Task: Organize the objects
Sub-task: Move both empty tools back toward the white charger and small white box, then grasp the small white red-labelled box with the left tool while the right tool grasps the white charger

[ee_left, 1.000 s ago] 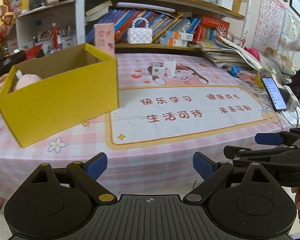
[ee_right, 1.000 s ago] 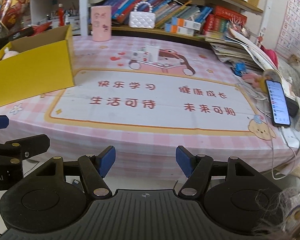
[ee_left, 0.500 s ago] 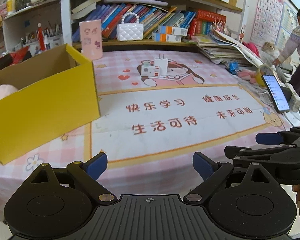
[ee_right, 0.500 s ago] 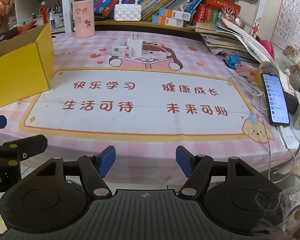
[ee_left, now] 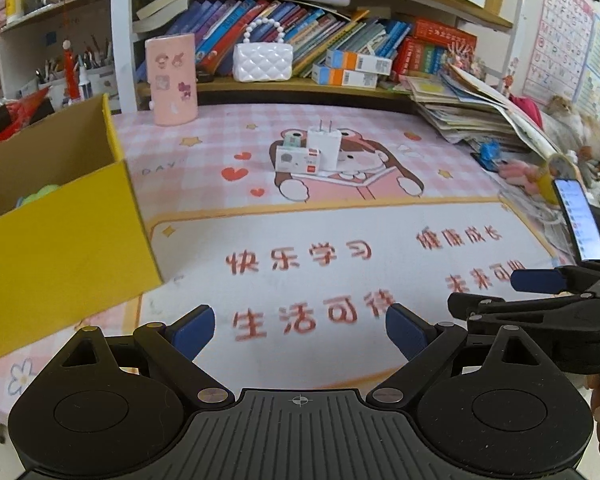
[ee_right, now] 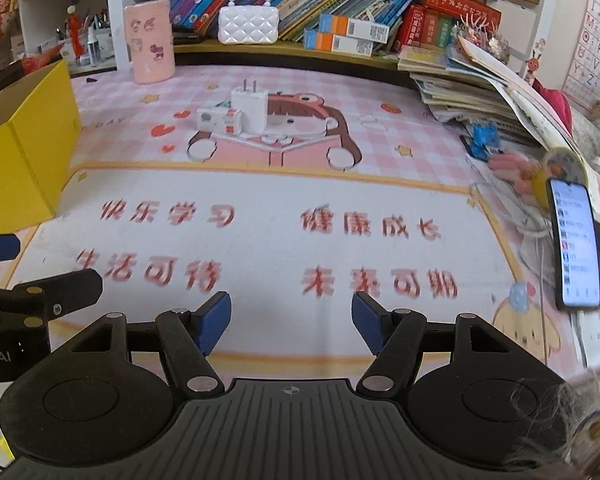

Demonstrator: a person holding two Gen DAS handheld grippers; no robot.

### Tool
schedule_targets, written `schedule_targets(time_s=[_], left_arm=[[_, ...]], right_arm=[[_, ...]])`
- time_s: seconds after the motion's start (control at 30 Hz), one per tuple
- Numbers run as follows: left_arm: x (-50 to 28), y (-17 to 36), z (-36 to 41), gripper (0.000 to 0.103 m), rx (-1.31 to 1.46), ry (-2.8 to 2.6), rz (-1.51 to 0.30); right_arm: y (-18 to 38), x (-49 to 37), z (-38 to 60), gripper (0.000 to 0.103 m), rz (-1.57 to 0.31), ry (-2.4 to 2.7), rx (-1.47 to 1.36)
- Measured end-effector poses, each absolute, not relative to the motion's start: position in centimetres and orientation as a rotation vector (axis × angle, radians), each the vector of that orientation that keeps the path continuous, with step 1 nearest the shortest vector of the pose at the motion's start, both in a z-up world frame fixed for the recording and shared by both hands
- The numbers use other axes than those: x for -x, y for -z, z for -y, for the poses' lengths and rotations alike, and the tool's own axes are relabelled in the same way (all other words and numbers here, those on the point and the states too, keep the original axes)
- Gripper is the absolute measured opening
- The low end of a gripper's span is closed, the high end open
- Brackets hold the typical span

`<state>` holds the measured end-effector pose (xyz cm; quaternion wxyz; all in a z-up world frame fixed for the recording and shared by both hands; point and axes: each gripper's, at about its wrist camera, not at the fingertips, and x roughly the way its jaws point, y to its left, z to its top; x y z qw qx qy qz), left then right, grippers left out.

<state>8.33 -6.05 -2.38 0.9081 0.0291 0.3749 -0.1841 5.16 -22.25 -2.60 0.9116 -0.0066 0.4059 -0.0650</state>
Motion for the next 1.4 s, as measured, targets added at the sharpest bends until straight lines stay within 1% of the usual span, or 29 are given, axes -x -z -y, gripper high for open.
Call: schedule_targets(time_s=[0.33, 0.67, 0.87, 0.93, 1.0, 1.17, 1.23, 1.33, 1.37, 1.4], left_arm=[[-12.3, 1.8, 9.3, 0.094, -0.052, 0.29, -0.742], [-19.2, 2.2, 11.7, 0.093, -0.021, 0.218, -0.725], [-23.0, 3.3, 13.6, 0.086, -0.038, 0.204, -0.706], [-24.4, 3.9, 14.5, 0.086, -0.067, 0.19, -0.718], [-25.6, 4.5, 15.6, 0.083, -0.108, 0.19, -0.733], [-28.3, 5.9, 17.2, 0.082, -0.139, 0.181, -0.744], [-29.1, 6.5, 17.6, 0.078, -0.164, 0.168, -0.76], [-29.5, 7.1, 17.8, 0.066, -0.182, 0.186, -0.774], [-29.5, 7.2, 17.7, 0.054, -0.171, 0.203, -0.773], [-29.3, 7.1, 17.5, 0.053, -0.158, 0.215, -0.77]], right_arm=[[1.9, -10.4, 25.4, 0.065, -0.788, 0.058, 0.021], [0.6, -19.1, 28.3, 0.065, -0.706, -0.01, 0.006], [-0.3, -23.1, 29.8, 0.065, -0.673, -0.029, -0.008], [-0.3, -24.1, 30.2, 0.065, -0.674, -0.034, -0.022], [-0.3, -24.9, 30.5, 0.065, -0.68, -0.038, -0.032], [-0.4, -25.8, 30.7, 0.065, -0.692, -0.062, -0.052], [-0.3, -26.1, 30.8, 0.065, -0.701, -0.071, -0.055], [-0.2, -26.4, 30.8, 0.065, -0.713, -0.086, -0.06], [-0.1, -26.5, 30.7, 0.066, -0.715, -0.092, -0.06], [-0.1, -26.5, 30.7, 0.066, -0.716, -0.099, -0.061]])
